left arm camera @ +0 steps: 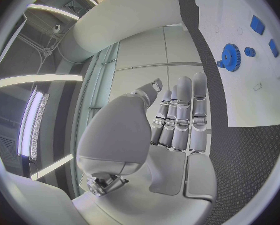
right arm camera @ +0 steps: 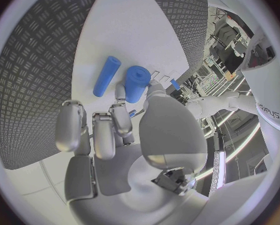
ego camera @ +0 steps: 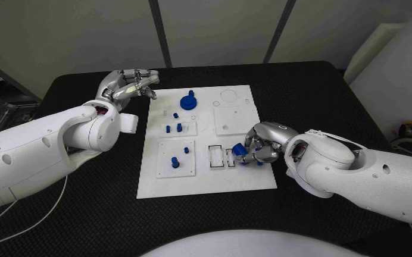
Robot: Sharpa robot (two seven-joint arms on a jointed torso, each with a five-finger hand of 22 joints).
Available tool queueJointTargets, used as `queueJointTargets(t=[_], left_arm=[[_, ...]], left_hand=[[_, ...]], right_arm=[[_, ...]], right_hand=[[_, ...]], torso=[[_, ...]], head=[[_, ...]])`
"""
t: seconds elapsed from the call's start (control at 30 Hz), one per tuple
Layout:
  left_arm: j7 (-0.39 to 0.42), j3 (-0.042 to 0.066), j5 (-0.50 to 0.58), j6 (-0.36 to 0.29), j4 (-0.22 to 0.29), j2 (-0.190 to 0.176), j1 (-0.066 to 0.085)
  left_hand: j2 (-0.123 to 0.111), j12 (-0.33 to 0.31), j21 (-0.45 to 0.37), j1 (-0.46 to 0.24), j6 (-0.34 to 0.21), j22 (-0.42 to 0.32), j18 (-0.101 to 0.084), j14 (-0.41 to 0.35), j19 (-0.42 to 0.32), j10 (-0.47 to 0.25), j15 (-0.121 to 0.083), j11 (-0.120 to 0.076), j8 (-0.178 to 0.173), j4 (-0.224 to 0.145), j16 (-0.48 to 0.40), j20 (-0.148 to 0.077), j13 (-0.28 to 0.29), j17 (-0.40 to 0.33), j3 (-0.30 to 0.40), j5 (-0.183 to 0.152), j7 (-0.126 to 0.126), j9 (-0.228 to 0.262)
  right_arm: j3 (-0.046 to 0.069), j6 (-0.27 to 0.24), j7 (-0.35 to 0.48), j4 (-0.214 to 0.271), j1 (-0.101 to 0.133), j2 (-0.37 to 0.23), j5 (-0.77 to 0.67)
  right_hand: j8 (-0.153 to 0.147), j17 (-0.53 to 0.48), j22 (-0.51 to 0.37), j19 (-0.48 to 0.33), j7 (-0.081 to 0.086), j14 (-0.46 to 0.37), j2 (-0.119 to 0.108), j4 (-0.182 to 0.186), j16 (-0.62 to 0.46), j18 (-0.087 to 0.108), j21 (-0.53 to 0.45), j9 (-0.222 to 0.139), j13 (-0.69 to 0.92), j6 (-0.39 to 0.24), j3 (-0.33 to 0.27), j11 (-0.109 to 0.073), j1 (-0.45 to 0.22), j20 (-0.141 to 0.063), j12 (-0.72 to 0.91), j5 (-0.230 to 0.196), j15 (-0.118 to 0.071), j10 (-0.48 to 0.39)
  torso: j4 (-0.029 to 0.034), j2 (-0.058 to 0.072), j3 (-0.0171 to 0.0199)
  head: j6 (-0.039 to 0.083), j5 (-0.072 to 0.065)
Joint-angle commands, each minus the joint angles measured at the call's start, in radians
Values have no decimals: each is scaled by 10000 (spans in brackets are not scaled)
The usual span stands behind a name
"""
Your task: Assemble the parts on the task board
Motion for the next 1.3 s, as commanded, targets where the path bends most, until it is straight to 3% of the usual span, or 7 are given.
queueJointTargets(t=[0.03,0.17,0.33,0.6,0.8,1.07,1.3], left_arm=[[6,7,9,105,25,-23,14],[10,7,9,92,19,-31,14],[14,8,9,88,9,-40,14],[10,8,9,88,-11,-32,13],[7,8,9,97,-29,-4,13],[-6,7,9,121,-35,11,12],[-25,7,9,135,-16,27,12]], left_hand=[[64,62,-24,-8,-77,-11,-24,-72,81,-63,14,24,58,17,-47,16,16,-10,-67,-7,28,-8],[64,58,-34,-16,-89,-18,-26,-80,82,-101,19,32,60,24,-48,20,11,-13,-84,-8,30,-9],[65,57,-39,-15,-94,-21,-27,-85,81,-118,21,34,61,24,-49,21,9,-15,-89,-8,31,-9],[68,56,-43,-12,-97,-24,-27,-89,80,-131,23,36,64,24,-50,22,8,-17,-92,-7,32,-9],[74,57,-48,-8,-98,-27,-27,-94,79,-145,25,37,67,23,-51,23,7,-18,-94,-6,32,-9],[74,57,-48,-7,-98,-27,-27,-95,79,-145,25,37,67,23,-51,23,7,-18,-94,-6,32,-9],[74,57,-48,-7,-98,-27,-27,-95,79,-145,25,37,67,23,-51,23,7,-18,-94,-6,32,-9]], right_arm=[[-68,165,-87,-67,-117,95,-11],[-67,-112,-18,-57,-148,136,128],[-66,-683,25,54,-162,74,223],[-59,-1840,95,483,-162,-171,456],[-50,-2414,152,771,-158,-301,604],[-46,-2356,253,810,-155,-81,943],[-46,-1379,217,558,-152,373,1235]], right_hand=[[83,1352,33,66,11,808,162,-3,30,-207,46,-17,11,-73,-48,-21,14,-15,-52,-33,11,-27],[256,1395,91,107,-36,817,426,-20,48,-220,84,89,116,-48,-8,-59,52,-36,-4,-76,-18,46],[505,1483,231,208,-134,837,788,-40,89,-251,182,268,352,36,60,-149,321,-100,134,98,-91,222],[543,1563,326,274,-160,853,1032,-50,126,-274,247,367,459,-27,92,-183,665,-146,145,654,-128,297],[558,1573,352,291,-180,855,1058,-58,131,-280,264,389,480,24,87,-197,728,-151,146,720,-136,315],[565,1576,363,299,-189,856,1068,-60,132,-282,272,399,483,49,86,-205,754,-154,143,741,-142,320],[522,1498,302,246,-190,838,1079,-2,90,-266,220,447,420,116,-284,-201,147,-161,22,566,-143,289]], torso=[[-36,3,-7],[-9,-9,9],[2,-22,2],[2,-21,3],[7,-18,-5],[12,-2,-10],[49,14,-28]], head=[[-11,12],[-26,14],[-24,19],[27,40],[46,45],[48,85],[25,115]])
